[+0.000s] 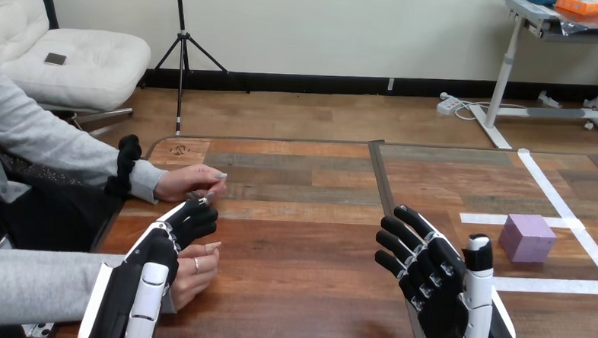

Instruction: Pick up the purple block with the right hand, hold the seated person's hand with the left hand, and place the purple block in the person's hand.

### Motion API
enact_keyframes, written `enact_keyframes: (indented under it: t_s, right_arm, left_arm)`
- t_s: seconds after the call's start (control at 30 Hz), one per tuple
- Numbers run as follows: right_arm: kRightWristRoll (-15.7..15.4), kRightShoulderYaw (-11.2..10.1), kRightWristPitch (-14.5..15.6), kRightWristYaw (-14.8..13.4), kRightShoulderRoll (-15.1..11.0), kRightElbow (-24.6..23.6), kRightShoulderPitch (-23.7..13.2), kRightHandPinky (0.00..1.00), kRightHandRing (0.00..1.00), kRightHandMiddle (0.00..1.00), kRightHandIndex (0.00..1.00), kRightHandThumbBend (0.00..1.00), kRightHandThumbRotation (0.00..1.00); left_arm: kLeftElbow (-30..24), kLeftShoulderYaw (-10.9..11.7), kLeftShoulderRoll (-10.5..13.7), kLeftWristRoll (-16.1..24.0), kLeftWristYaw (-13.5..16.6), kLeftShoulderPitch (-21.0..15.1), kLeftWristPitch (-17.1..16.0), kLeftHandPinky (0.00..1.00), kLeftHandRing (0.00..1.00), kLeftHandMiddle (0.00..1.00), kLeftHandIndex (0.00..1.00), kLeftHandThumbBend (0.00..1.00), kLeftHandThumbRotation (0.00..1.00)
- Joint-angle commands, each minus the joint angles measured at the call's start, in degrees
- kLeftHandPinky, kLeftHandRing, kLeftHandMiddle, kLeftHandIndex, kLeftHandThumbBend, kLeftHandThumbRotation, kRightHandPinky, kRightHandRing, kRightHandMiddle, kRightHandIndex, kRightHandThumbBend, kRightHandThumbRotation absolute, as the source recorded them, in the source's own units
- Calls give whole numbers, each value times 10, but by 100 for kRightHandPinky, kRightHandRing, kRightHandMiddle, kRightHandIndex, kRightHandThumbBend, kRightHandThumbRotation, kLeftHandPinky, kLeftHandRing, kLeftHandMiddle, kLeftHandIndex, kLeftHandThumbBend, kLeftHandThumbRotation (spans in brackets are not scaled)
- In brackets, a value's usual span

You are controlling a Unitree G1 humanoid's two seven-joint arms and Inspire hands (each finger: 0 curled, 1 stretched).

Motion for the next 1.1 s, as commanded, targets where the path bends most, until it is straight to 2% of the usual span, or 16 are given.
enact_keyframes:
  t_s: [0.0,0.53,0.73,0.93,1.07]
  right_arm:
    - [8,2,-5,7,8,-19,-27,89,89,87,86,80,93]
    - [9,4,-2,20,6,-15,-28,88,88,87,85,79,93]
    - [-8,3,-16,5,12,-4,-41,86,86,86,85,79,92]
    - [-10,-8,-12,-2,10,20,-75,87,86,85,84,84,87]
    - [-17,-13,-10,1,-7,39,-106,87,86,85,83,87,84]
  left_arm:
    - [-13,3,-14,-4,-3,-31,-7,92,82,80,80,57,100]
    - [-13,6,-11,-15,-17,-32,-6,94,82,80,81,55,100]
    - [-21,6,-13,-16,-16,-30,3,92,81,81,80,54,100]
    - [-23,5,-13,-23,-21,-32,12,92,82,81,81,53,100]
    - [-11,4,-15,-33,-30,-39,6,92,82,82,81,54,100]
